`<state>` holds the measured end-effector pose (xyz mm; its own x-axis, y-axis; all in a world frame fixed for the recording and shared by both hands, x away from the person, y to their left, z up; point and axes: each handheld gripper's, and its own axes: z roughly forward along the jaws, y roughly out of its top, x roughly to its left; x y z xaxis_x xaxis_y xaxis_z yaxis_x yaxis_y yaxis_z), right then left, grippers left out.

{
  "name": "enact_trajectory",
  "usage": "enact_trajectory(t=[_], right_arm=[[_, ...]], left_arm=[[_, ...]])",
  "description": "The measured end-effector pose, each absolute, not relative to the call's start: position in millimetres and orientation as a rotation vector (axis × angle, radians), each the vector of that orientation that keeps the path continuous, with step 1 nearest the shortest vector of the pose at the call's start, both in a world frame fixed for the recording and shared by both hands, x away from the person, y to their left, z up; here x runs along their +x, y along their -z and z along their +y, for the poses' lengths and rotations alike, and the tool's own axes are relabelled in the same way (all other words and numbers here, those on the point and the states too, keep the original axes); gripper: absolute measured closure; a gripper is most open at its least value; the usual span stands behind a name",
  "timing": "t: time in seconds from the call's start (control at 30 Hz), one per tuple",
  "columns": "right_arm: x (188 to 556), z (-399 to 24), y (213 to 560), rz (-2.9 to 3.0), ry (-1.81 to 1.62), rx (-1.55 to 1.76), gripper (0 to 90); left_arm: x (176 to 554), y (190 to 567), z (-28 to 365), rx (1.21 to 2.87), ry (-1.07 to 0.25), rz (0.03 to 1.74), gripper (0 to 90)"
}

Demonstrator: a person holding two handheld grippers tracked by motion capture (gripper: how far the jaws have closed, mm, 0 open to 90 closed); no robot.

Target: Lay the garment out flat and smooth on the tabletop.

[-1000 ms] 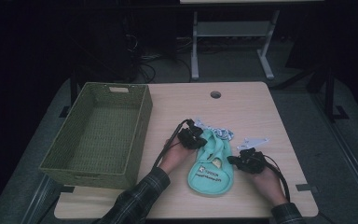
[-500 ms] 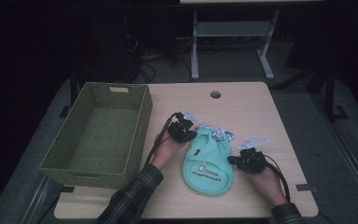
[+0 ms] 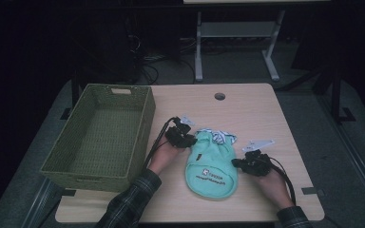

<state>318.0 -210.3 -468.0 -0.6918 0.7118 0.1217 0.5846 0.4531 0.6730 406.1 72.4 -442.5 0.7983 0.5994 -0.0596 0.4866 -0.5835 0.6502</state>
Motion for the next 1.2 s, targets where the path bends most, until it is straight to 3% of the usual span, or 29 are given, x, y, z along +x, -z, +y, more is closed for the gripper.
enact_trajectory(t=[0.3, 0.93, 1.03, 1.2], right_arm=[[327.7, -210.2, 456.9, 2.513, -1.075, 1.143, 82.5], [387.9, -210.1, 446.8, 2.421, -1.085, 1.249, 74.1], [392.7, -208.5, 447.1, 2.406, -1.097, 1.252, 74.5], [405.8, -201.3, 452.7, 2.434, -1.053, 1.277, 76.2]], left_arm=[[387.3, 441.3, 77.5, 2.301, -0.181, 0.767, 66.1], [337.7, 443.5, 86.3, 2.327, -0.125, 0.659, 59.4], [335.2, 444.7, 86.5, 2.35, -0.127, 0.645, 59.6], [335.2, 450.5, 84.1, 2.401, -0.146, 0.632, 72.9]])
